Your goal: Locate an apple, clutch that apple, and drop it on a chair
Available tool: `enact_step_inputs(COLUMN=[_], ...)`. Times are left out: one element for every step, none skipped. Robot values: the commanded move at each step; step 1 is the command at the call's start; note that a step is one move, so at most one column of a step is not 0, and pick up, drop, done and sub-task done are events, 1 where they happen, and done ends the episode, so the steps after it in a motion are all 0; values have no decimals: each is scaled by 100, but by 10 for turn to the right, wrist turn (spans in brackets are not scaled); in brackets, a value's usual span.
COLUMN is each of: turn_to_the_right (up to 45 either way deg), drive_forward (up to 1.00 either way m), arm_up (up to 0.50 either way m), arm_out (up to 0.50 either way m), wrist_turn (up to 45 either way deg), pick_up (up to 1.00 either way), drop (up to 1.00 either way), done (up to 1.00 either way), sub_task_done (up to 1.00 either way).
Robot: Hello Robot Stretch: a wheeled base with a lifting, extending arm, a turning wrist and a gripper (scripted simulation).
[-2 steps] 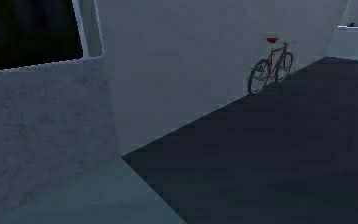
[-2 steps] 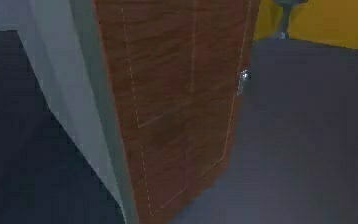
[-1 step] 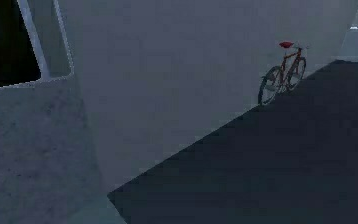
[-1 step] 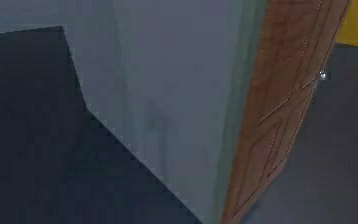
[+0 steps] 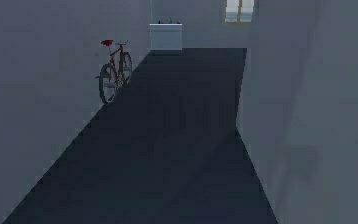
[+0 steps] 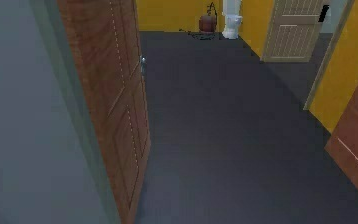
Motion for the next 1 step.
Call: enact_step_inputs(turn_to_the_right=[30], drive_forward=[0], arm_up=[0], arm_out=[0], wrist_turn=[0], pick_up=[0], drop=[0], done=[0], sub_task_done=[0])
